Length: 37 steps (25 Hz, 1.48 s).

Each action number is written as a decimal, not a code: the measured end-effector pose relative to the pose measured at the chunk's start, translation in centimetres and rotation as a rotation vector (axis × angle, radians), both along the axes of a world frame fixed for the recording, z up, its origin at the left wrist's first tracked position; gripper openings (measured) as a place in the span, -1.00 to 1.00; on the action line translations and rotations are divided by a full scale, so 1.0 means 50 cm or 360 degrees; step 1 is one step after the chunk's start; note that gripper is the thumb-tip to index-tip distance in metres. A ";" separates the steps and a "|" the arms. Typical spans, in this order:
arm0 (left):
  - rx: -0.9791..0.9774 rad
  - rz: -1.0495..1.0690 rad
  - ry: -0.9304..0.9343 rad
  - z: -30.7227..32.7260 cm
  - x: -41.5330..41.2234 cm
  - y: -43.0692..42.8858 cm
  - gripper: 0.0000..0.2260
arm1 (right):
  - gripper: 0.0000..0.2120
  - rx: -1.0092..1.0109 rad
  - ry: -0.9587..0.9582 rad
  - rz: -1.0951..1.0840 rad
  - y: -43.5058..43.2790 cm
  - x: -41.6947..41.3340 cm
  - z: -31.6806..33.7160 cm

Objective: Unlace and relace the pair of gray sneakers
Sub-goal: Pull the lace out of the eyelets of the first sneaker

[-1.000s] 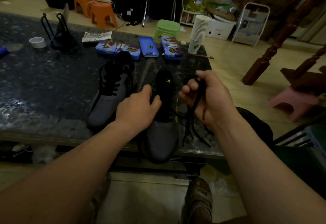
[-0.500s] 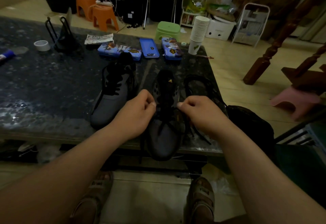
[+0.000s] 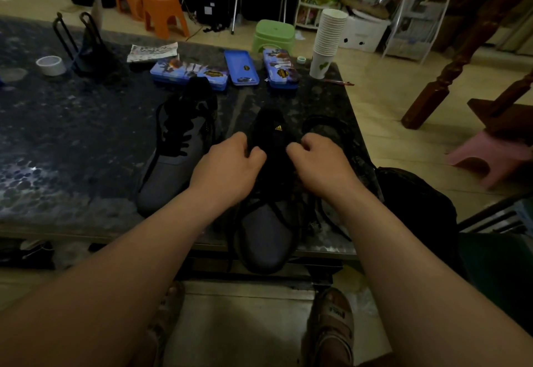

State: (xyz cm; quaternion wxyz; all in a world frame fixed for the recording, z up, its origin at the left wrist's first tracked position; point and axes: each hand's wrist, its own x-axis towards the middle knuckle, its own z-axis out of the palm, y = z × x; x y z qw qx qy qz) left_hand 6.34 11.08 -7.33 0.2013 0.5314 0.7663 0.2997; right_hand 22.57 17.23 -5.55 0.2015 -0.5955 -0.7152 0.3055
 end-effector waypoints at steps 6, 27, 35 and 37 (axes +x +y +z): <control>0.0371 -0.0162 0.0194 -0.005 -0.025 -0.003 -0.74 | -0.82 -0.0612 0.0655 0.0136 0.019 0.047 0.000; 0.0206 -0.0833 0.0388 0.027 -0.013 0.019 -0.95 | -0.80 -0.0374 0.0594 0.0220 0.022 0.044 -0.009; 0.0031 -0.0956 0.0169 0.025 -0.022 0.011 -0.73 | -0.78 -0.0080 0.0427 0.0501 -0.009 0.044 -0.013; 0.0154 -0.0919 0.0017 0.023 -0.027 0.009 -0.70 | -0.77 0.0129 0.0292 0.0569 -0.016 0.038 -0.022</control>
